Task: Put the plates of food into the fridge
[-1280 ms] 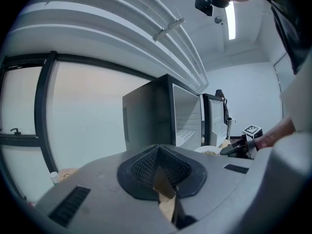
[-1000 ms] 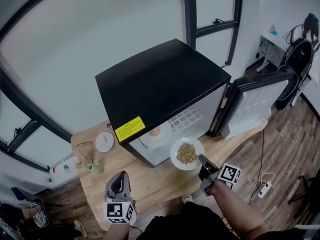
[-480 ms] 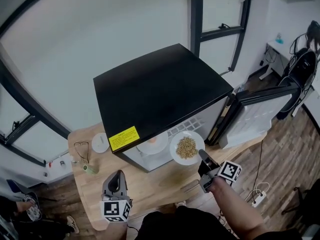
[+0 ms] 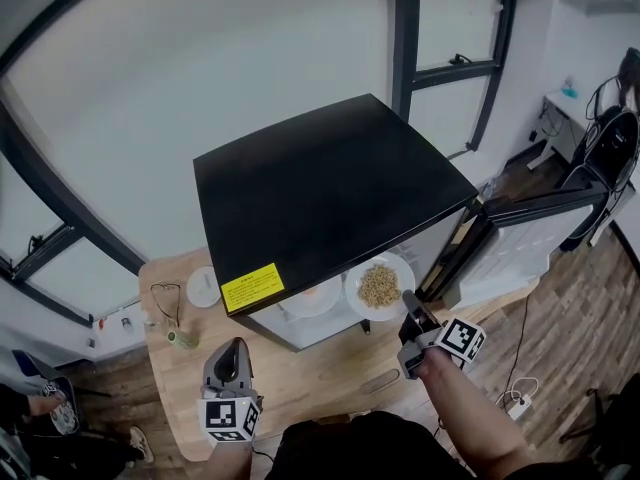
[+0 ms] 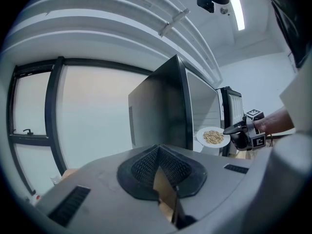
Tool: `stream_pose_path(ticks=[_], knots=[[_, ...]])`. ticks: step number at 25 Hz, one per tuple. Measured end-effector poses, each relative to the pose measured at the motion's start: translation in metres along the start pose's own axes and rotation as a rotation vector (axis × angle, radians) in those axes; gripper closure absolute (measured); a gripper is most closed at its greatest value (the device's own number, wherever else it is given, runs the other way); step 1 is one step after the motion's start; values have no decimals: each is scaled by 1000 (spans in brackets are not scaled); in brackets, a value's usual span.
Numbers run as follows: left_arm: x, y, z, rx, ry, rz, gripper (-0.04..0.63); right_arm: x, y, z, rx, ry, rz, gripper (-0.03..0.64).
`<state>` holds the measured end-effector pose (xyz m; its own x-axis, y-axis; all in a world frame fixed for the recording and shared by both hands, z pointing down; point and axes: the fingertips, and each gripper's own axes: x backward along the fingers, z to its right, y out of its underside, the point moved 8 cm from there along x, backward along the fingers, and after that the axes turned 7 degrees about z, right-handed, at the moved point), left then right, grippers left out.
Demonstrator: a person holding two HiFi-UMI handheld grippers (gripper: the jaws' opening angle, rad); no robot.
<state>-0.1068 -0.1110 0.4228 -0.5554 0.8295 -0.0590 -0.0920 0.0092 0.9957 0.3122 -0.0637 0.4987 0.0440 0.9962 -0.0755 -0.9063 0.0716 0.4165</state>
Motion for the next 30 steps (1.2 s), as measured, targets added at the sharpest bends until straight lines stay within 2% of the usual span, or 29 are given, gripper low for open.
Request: stream_pose_path(ticks=[9,13,25,30], knots=[[9,-4,-10,5,-51,-3,592,-29,-12,-14,81,-3,53,584],[13,6,-12,15,-77,-27,592,-41,-12,-13,102,18,40,584],[9,8,-2,10,-85,-53,592,-76,-23,-12,200,70,41,583],[8,10,-4,9,-91,-63,592,-88,-24,-13,291,87,16,575]])
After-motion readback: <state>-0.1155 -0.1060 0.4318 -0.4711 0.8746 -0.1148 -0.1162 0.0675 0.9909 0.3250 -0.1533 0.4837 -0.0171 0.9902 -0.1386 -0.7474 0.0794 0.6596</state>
